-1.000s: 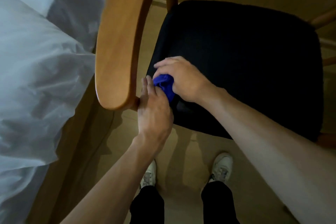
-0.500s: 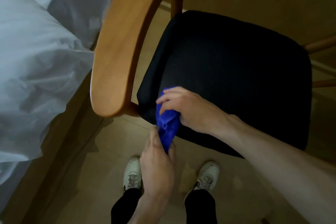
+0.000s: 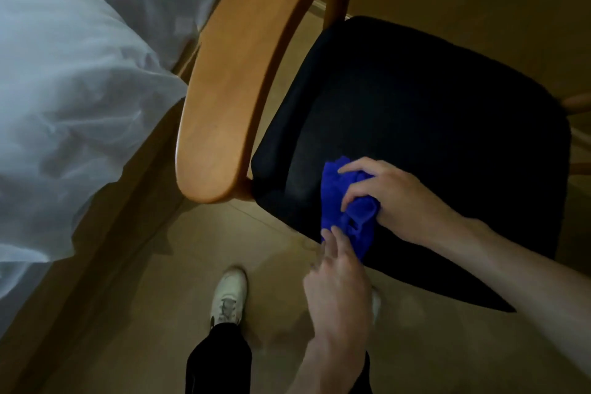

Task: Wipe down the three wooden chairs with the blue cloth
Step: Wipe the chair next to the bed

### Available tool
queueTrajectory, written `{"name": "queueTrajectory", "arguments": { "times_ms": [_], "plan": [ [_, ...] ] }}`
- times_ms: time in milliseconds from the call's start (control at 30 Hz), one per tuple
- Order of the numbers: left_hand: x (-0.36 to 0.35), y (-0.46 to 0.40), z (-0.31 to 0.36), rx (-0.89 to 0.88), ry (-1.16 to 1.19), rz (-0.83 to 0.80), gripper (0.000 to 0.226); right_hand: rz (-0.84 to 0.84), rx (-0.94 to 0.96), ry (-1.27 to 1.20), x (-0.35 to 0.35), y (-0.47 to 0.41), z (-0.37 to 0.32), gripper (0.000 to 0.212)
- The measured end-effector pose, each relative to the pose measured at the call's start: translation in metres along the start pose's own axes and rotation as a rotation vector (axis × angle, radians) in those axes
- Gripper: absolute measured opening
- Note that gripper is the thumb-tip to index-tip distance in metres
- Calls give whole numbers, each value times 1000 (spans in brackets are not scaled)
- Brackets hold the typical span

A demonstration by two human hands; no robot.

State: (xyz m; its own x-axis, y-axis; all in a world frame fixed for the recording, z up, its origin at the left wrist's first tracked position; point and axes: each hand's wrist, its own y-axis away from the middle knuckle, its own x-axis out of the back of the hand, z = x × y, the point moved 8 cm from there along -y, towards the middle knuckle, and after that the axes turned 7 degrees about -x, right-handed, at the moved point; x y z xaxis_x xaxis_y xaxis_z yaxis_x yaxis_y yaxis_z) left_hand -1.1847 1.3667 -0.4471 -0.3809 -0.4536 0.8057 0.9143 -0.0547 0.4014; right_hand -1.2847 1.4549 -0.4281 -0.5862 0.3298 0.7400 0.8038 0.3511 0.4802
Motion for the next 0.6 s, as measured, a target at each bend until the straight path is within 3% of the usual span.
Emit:
{"name": "queueTrajectory", "arguments": {
  "times_ms": [133,300,467,600],
  "plan": [
    [24,3,-9,17,131,38,42,-79,33,98,6,-20,-25,38],
    [67,-12,-72,106,154,272,36,59,170,-137,-5,-63,-88,25],
    [40,-17,-79,161,153,208,32,143,96,-254,-28,-54,-77,21],
    [9,1,-36,85,116,117,38,114,32,-199,-21,-14,-21,36]
  ]
}}
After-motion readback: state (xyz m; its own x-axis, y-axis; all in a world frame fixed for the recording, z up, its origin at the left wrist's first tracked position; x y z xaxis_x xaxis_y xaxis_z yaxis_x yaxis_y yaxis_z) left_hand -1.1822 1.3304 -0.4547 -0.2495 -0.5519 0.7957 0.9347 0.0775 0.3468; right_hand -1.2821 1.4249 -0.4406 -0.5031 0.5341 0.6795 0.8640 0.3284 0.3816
